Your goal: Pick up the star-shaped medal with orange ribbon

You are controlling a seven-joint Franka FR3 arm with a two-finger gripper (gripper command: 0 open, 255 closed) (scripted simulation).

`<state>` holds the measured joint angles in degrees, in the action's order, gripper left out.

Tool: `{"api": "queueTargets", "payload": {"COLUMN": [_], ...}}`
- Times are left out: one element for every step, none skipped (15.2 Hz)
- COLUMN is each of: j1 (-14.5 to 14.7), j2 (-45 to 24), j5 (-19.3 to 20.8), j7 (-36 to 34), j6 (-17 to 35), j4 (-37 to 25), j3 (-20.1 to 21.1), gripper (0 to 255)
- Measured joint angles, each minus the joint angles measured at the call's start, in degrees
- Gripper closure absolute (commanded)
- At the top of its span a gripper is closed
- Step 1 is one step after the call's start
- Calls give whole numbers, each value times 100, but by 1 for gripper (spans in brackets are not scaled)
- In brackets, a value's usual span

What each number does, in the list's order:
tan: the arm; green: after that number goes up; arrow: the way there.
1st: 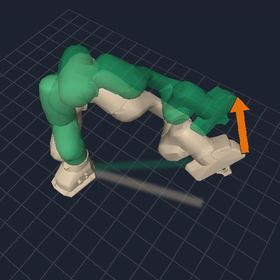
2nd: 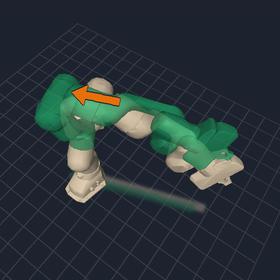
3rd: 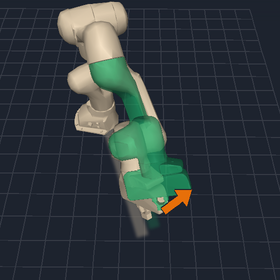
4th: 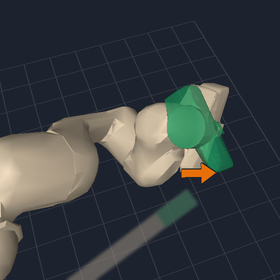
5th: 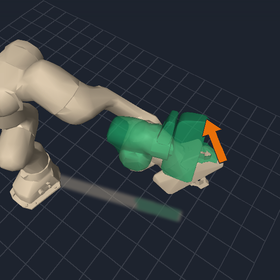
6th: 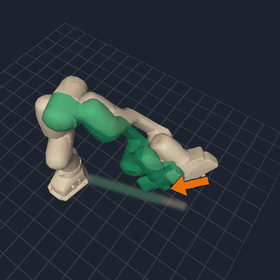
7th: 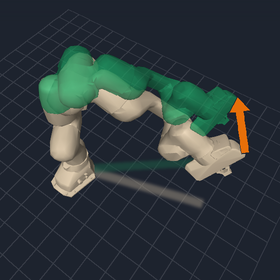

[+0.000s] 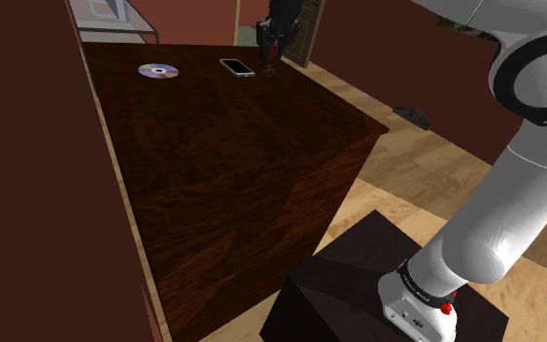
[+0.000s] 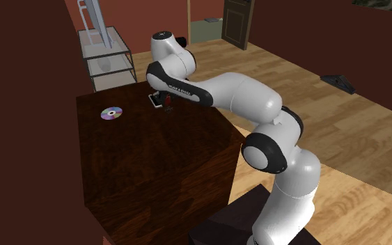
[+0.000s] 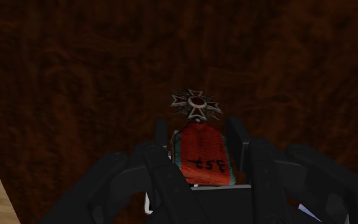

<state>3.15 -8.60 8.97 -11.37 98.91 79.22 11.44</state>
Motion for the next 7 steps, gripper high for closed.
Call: {"api": "queueTargets", "payload": {"j1": [9,18,35,42,49,53,60], "j2": [-30,-81,-146,-192,-233,-264,-292], "j5": [8,17,33,42,50,56,62], "j7": [2,11,9,19,29,42,45], "j6": [-90,-191,-311,-408,-505,-593,-652], "j4": [-120,-271,-452,-595,-732,-853,-939], "j3": [4,6,12,14,15,14,16], "gripper": [255,255,255,255,255,255,255]}}
